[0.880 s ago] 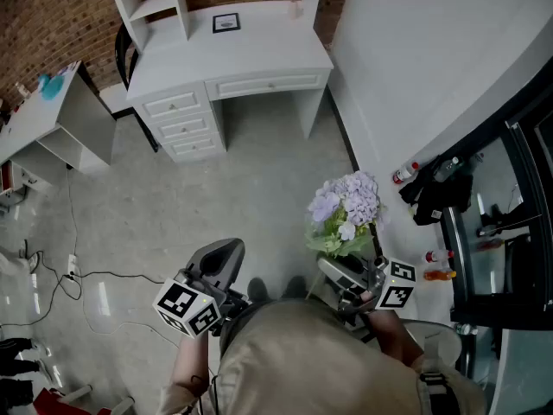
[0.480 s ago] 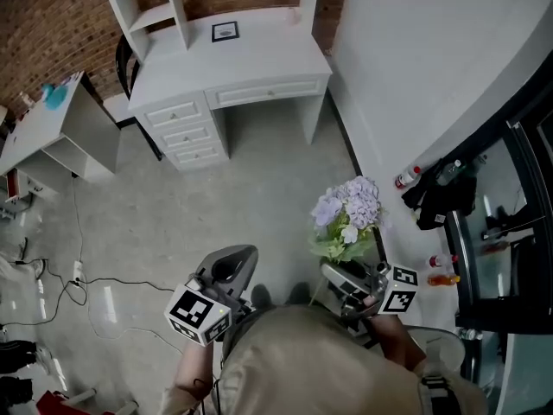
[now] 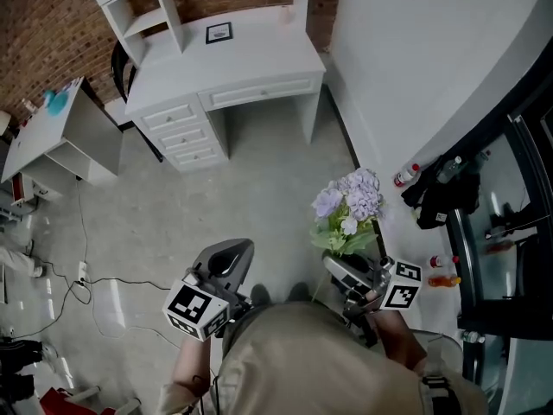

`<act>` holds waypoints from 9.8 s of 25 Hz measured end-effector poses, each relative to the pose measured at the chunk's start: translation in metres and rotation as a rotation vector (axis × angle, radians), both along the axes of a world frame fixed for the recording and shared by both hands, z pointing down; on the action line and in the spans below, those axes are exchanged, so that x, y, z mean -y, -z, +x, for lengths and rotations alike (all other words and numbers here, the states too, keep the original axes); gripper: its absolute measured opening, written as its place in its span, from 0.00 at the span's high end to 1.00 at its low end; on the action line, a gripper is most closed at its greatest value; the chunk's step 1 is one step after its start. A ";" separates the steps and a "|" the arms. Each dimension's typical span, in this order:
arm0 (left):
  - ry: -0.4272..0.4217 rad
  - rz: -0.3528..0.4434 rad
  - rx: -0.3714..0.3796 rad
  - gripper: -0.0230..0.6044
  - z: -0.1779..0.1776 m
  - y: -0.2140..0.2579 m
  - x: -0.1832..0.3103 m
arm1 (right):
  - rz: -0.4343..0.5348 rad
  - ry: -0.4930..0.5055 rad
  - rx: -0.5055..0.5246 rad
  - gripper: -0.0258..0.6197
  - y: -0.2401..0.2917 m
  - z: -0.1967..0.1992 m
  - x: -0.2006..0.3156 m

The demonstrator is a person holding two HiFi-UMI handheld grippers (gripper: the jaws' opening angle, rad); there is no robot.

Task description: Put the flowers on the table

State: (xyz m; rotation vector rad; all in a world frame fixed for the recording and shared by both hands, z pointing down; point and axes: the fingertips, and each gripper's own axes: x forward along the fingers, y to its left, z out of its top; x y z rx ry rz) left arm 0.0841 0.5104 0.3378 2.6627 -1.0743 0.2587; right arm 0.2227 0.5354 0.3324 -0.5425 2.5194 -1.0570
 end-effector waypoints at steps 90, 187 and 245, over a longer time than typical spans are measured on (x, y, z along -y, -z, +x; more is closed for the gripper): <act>0.210 -0.015 -0.073 0.95 -0.139 -0.012 0.256 | 0.006 0.162 -0.151 0.89 -0.010 -0.125 0.296; 0.270 0.005 -0.048 0.95 -0.206 -0.012 0.558 | 0.031 0.034 -0.548 0.89 -0.031 -0.152 0.661; 0.367 -0.076 0.098 0.95 -0.109 -0.037 0.692 | -0.251 0.140 -0.490 0.89 -0.151 -0.093 0.850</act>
